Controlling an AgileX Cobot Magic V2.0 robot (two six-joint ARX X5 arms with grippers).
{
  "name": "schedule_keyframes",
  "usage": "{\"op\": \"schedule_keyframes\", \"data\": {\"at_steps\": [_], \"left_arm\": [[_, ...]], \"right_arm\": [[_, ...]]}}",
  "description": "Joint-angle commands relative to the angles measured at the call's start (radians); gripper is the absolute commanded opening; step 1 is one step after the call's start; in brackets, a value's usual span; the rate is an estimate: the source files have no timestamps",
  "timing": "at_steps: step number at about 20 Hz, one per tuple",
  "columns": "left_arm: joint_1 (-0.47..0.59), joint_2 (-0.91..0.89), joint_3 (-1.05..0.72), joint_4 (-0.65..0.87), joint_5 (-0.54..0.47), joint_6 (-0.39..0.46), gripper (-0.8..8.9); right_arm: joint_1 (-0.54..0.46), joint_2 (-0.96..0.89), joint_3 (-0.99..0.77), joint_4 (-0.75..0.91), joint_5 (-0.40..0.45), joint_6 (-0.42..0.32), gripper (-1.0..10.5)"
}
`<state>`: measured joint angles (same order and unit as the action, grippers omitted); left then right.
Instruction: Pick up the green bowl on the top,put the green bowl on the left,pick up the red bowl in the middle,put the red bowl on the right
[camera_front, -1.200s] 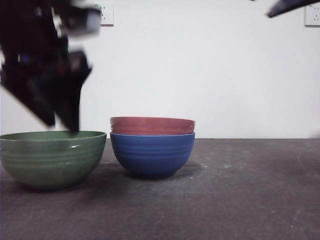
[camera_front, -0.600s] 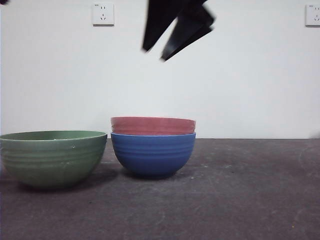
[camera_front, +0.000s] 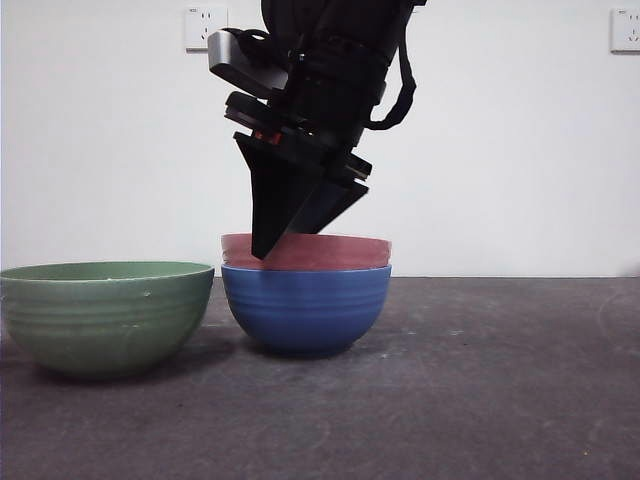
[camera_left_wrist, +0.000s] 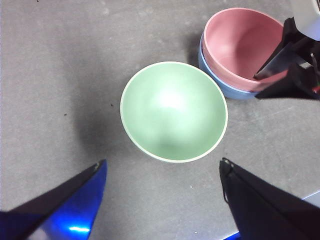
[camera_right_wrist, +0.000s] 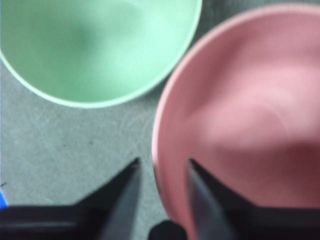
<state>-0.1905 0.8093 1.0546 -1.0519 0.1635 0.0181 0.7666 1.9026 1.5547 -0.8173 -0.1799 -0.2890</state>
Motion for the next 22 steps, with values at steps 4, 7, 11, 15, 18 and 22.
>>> {"op": "schedule_keyframes", "data": {"at_steps": [4, 7, 11, 15, 18, 22], "left_arm": [[0.003, -0.003, -0.001, 0.003, 0.002, 0.013, 3.77], [0.003, -0.003, -0.001, 0.008, 0.002, 0.013, 3.77], [0.002, -0.003, -0.001, 0.026, 0.002, 0.012, 3.77], [0.002, -0.003, -0.001, 0.046, 0.002, 0.012, 3.77], [0.002, -0.003, -0.001, 0.068, 0.002, 0.012, 3.77], [0.002, -0.003, -0.001, 0.123, 0.002, 0.008, 3.77]], "right_arm": [[0.003, 0.008, 0.0, 0.01, 0.004, -0.027, -0.1], [0.003, -0.016, 0.0, 0.018, 0.015, -0.035, -0.1], [0.014, -0.09, 0.001, 0.033, 0.08, -0.046, -0.1], [0.013, -0.199, 0.002, 0.027, 0.094, -0.041, -0.1], [0.012, -0.314, 0.002, -0.051, 0.242, 0.003, -0.1], [-0.032, -0.438, -0.011, -0.279, 0.385, 0.167, -0.1]]}}
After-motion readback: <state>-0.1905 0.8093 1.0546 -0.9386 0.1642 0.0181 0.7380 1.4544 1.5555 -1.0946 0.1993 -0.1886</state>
